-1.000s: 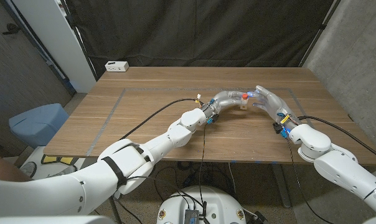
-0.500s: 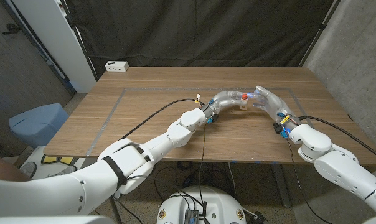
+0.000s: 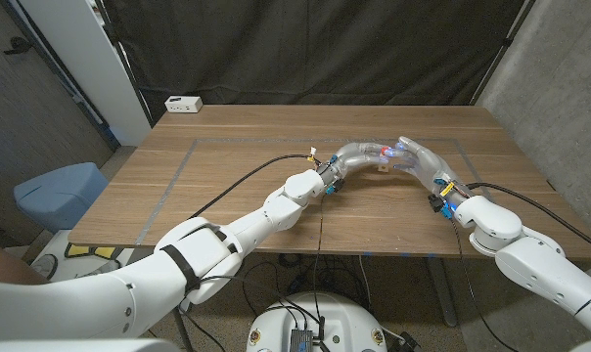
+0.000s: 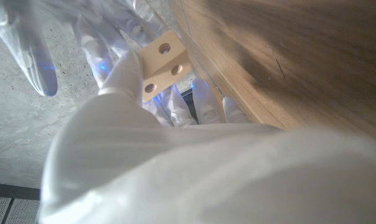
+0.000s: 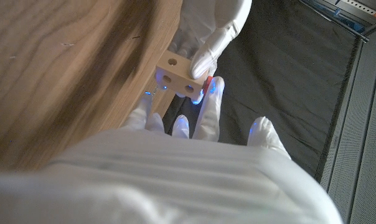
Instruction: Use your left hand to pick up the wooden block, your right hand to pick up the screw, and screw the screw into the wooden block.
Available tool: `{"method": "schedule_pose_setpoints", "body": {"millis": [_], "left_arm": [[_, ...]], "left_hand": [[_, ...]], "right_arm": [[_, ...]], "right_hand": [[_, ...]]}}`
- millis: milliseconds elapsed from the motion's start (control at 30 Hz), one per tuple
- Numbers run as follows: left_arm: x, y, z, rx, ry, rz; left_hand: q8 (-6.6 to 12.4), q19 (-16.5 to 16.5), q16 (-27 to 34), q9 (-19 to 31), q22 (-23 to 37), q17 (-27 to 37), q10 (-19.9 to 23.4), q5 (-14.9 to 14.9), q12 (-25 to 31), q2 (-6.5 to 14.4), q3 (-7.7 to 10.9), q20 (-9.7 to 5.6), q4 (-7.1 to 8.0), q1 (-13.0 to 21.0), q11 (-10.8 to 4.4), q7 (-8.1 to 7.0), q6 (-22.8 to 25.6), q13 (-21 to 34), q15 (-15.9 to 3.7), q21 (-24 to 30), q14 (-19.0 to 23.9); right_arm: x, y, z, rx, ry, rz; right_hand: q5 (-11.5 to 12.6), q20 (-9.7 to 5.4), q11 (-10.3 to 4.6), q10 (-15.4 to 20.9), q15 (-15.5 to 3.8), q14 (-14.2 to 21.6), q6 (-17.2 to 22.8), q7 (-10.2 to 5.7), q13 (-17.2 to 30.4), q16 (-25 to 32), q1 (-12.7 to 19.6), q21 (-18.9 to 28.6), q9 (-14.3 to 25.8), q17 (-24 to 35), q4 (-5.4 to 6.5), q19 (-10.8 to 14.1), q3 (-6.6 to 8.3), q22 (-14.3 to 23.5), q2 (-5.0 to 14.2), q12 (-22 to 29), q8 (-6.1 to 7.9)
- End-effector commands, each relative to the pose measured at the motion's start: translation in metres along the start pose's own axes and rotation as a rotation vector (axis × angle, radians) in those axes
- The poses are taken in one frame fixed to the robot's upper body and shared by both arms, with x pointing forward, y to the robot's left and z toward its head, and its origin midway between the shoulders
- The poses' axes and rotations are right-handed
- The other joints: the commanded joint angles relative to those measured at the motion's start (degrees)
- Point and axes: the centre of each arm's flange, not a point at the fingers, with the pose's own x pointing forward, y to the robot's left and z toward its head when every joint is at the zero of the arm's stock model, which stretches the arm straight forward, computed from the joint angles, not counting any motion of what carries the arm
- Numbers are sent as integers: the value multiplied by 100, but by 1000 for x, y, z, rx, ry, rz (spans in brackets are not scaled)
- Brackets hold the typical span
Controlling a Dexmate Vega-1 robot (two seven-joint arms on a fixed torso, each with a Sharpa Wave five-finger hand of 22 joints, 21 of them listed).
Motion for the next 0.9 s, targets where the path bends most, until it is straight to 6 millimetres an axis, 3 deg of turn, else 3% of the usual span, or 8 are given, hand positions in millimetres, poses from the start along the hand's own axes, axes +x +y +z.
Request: {"method": "schedule_pose_setpoints", "body": {"millis": [33, 533, 900], "left_arm": [[0, -4, -1, -1, -1, 2], [-1, -7, -1, 6, -6, 10], [-1, -9, 1, 10, -12, 5]], "left_hand": [[22, 77, 17, 30, 13, 20, 128, 41, 316, 348, 334, 3, 284, -254, -37, 340, 527, 576, -442, 35, 36], [18, 80, 20, 30, 13, 20, 129, 40, 317, 338, 332, 5, 275, -250, -36, 330, 520, 576, -441, 35, 45], [21, 82, 22, 30, 13, 25, 127, 39, 316, 342, 328, 4, 280, -255, -37, 324, 529, 575, -437, 35, 41]], "right_arm": [[-1, 0, 0, 3, -9, 37], [-9, -8, 0, 3, -32, -29], [-16, -10, -1, 1, -62, -91]], "right_hand": [[18, -9, -12, 44, 21, 41, 60, 22, 19, 54, 17, 28, 11, 9, -7, 74, 32, 14, 33, 26, 35], [18, 14, 40, 148, 17, 109, 108, 20, 19, 70, 32, 36, 10, 7, -12, 123, 38, 14, 38, 38, 12], [15, -64, 68, 251, -53, 328, 1, -37, 21, 122, 69, 114, 10, 2, -37, 430, 44, 13, 16, 29, -89]]}}
